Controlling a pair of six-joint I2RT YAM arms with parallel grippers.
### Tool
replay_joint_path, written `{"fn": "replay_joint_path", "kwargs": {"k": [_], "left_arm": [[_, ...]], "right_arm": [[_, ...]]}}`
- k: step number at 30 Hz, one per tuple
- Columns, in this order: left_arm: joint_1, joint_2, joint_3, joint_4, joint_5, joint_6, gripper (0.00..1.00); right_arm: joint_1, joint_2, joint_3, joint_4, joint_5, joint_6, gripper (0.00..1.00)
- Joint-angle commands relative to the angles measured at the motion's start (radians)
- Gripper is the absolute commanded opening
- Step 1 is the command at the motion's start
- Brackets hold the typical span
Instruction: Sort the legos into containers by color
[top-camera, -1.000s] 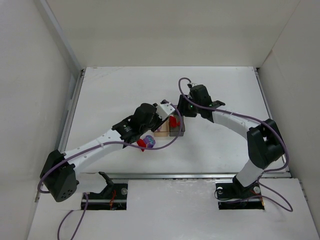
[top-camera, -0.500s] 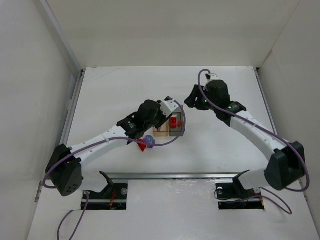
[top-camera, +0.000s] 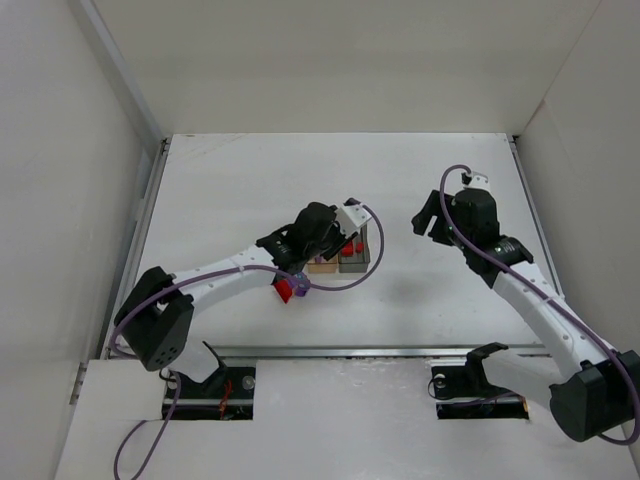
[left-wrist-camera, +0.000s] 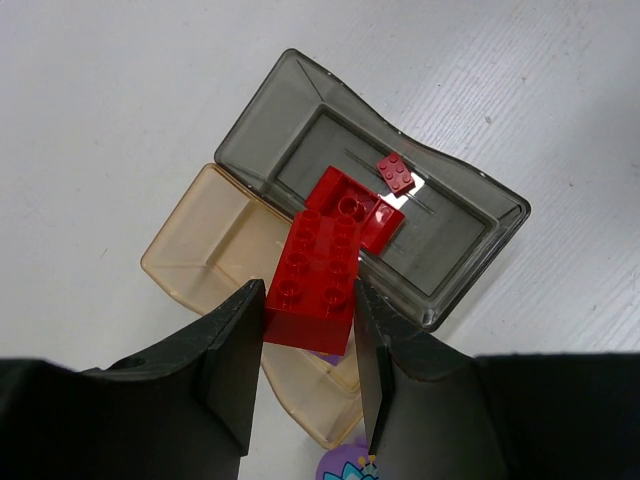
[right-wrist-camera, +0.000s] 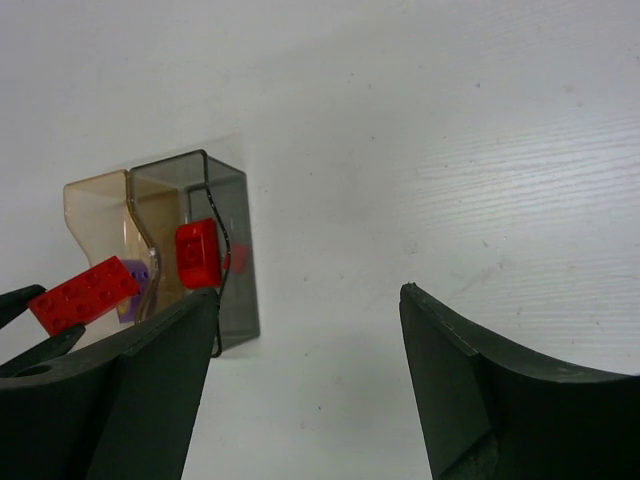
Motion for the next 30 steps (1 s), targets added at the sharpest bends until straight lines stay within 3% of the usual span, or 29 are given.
{"fn": "replay_joint_path", "kwargs": {"k": [1,30], "left_arm": [[-0.006,-0.004,0.046,0.06,0.012,-0.019,0.0],[-0.016,0.054,0.007,0.097,0.021,0.002,0.0]], "right_arm": [[-0.004,-0.02,-0.007,-0.016,0.044,-0.013,0.78],[-0.004,0.009,-0.004,0.015,0.034,-0.033,0.78]]}}
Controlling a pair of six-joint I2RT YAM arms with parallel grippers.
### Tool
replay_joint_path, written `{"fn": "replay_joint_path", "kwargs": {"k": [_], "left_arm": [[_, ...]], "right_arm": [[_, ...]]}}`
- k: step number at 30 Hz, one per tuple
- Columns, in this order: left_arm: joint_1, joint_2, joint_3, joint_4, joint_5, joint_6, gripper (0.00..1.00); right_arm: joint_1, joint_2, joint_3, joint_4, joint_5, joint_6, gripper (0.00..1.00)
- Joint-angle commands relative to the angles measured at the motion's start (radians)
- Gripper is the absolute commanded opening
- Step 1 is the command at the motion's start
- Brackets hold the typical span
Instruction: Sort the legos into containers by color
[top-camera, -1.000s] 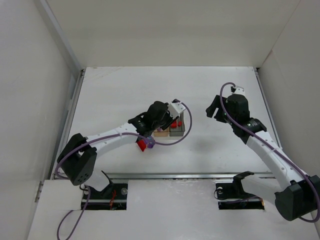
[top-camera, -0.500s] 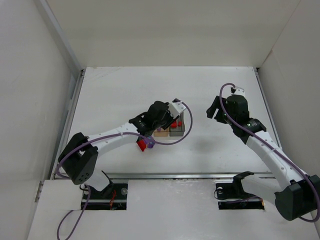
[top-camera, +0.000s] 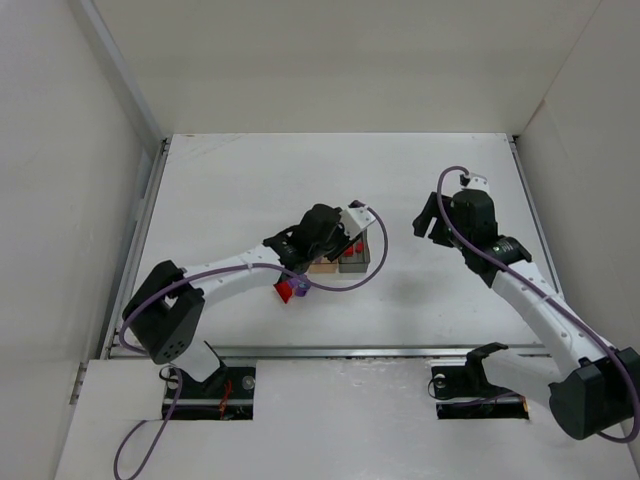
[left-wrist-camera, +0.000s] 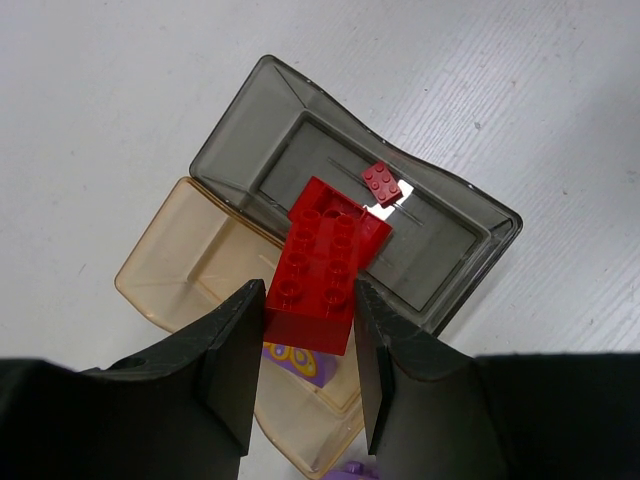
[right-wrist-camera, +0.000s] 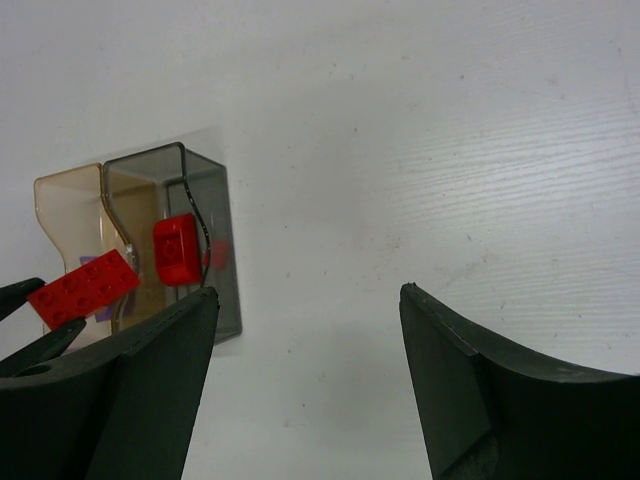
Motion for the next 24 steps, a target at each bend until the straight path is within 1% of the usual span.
{"fn": "replay_joint_path", "kwargs": {"k": [1,6,11,14,15,16,18,20,24], "left_arm": [[-0.005,-0.002,0.007,0.048,0.02,0.016,0.0],[-0.005,0.029,0.044,0.048,0.04,0.016,0.02],[-0.005,0.06,0.064,0.048,0.049,0.016,0.08],[-0.014,0.07,0.075,0.048,0.049,0.016,0.25],[-0.014,0.081,0.084,0.048,0.049,0.026,0.33],[-0.025,0.081,0.096,0.048,0.049,0.026,0.44],[-0.034,0.09,0.111,0.048,0.049,0.026,0.52],[-0.034,0.09,0.139,0.039,0.049,0.026,0.64],[-0.043,0.09,0.211,-0.017,0.049,0.006,0.71]], "right_arm": [[-0.004,0.005,0.005,0.033,0.009,-0.025,0.78],[-0.004,0.024,0.005,0.051,0.009,-0.025,0.78],[-0.004,0.033,0.014,0.051,0.009,-0.025,0.78],[-0.004,0.033,0.014,0.04,0.009,-0.036,0.78],[-0.004,0.022,0.014,0.04,0.009,-0.036,0.78],[-0.004,0.022,0.014,0.031,0.009,-0.036,0.78],[-0.004,0.013,0.014,0.031,0.018,-0.036,0.78],[-0.004,0.004,0.003,0.043,0.018,-0.036,0.78],[-0.004,0.013,0.015,0.034,0.009,-0.045,0.78]]}}
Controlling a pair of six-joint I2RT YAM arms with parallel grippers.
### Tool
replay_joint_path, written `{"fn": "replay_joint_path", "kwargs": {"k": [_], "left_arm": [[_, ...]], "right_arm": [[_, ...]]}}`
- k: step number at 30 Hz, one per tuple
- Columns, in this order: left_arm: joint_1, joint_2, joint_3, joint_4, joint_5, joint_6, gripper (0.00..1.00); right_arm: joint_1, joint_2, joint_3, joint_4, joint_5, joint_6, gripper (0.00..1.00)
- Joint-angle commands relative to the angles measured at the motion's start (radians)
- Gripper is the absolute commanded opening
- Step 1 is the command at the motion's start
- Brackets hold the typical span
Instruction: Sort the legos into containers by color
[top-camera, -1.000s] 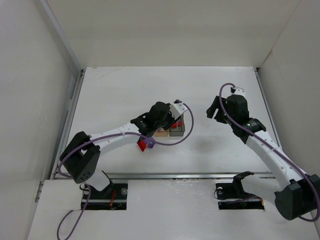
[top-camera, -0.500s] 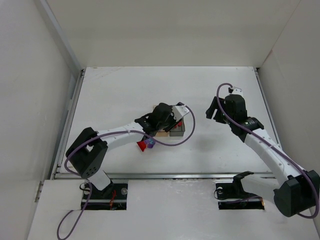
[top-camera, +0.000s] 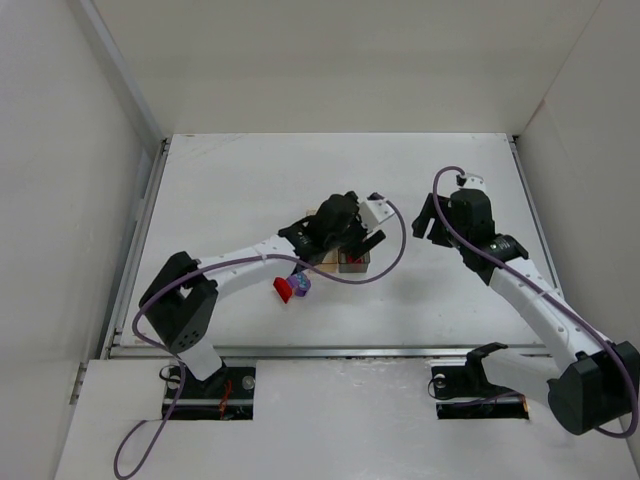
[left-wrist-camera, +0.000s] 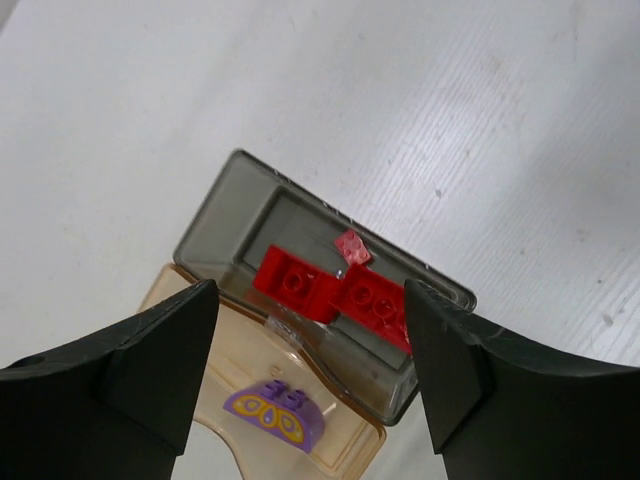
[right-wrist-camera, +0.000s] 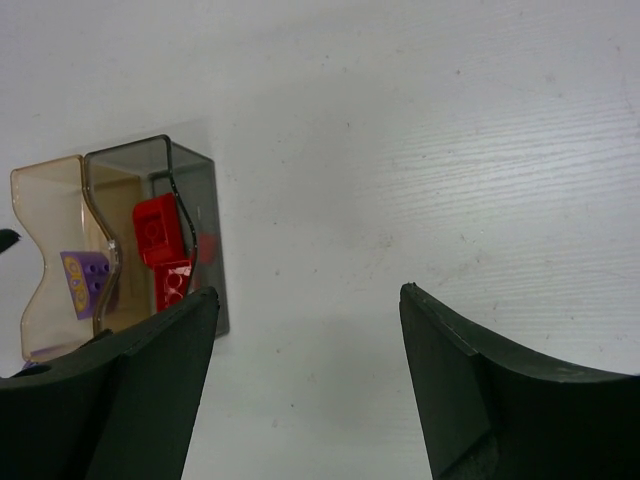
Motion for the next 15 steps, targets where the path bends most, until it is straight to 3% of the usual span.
{"fn": "replay_joint_path", "kwargs": {"k": [1,7,15], "left_arm": [[-0.009,-0.01,0.099,-0.021,0.012,-0.019,0.73],[-0.018,-0.01,0.162,-0.092,-0.024,-0.083,0.74],[-0.018,-0.102,0.185,-0.181,-0.208,-0.12,0.74]], "right_arm": [[-0.004,-0.016,0.025,0.032,0.009,-0.018,0.78],[-0.004,-0.026,0.016,0.032,0.009,-0.018,0.78],[-0.004,-0.035,0.026,0.012,0.0,-0.018,0.82]]}}
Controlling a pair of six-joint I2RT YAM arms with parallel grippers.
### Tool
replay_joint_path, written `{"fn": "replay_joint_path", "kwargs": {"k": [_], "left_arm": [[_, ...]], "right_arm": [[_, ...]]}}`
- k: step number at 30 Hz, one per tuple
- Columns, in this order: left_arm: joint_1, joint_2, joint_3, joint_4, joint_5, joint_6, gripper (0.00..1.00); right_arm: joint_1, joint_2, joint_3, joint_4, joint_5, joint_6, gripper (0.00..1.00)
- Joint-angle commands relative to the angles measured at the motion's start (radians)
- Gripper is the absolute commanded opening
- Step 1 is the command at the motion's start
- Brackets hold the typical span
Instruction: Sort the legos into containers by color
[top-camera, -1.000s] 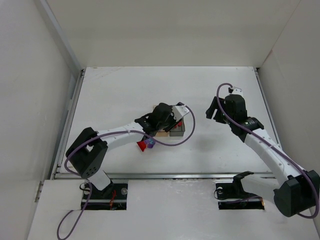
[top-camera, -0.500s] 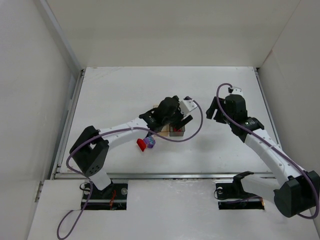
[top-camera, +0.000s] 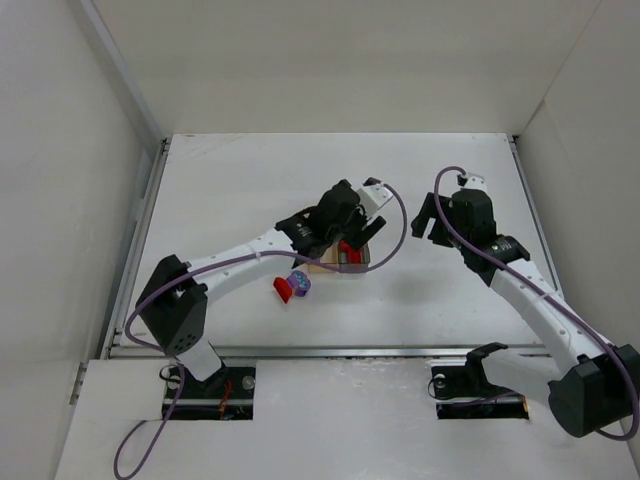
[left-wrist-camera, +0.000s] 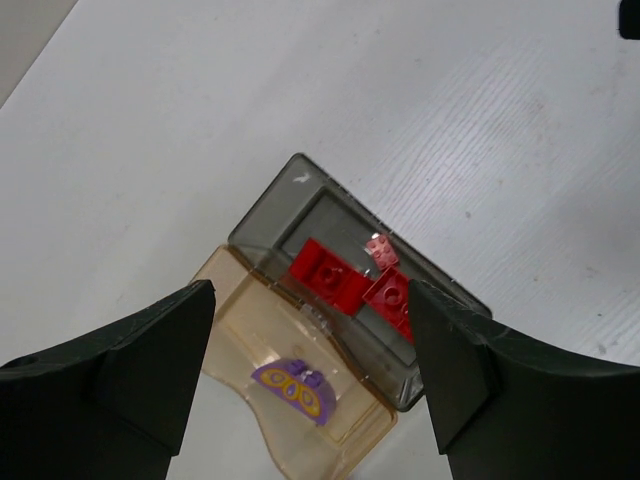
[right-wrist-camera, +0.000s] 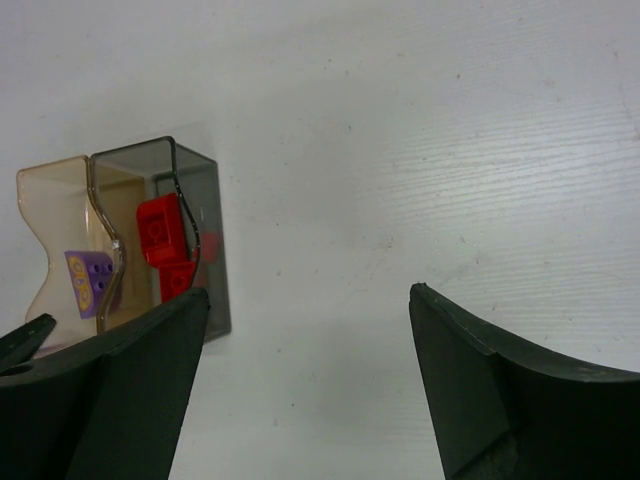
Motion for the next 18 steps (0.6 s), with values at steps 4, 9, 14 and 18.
{"fn": "replay_joint_path", "kwargs": {"k": [4,9,14,18], "left_arm": [[-0.003,-0.191,0.02,-0.131,-0.138,-0.039,0.95],[0.008,-0.337,-0.13,-0.197,-0.149,-0.052,0.99],[0.028,-0.49,-0.252,-0.197,-0.172,-0.088,0.99],[0.04,-0.588,-0.334,-0.197,-0.253,-0.223,0.99]], "right_arm": [[-0.004,-0.022,0.061,0.001,-0.009,-0.022,1.0],[0.057,-0.01,0.084,0.001,0.017,-0.031,1.0],[0.125,0.039,0.129,-0.008,0.04,-0.04,1.0],[0.174,0.077,0.179,-0.031,0.07,-0.04,1.0]]}}
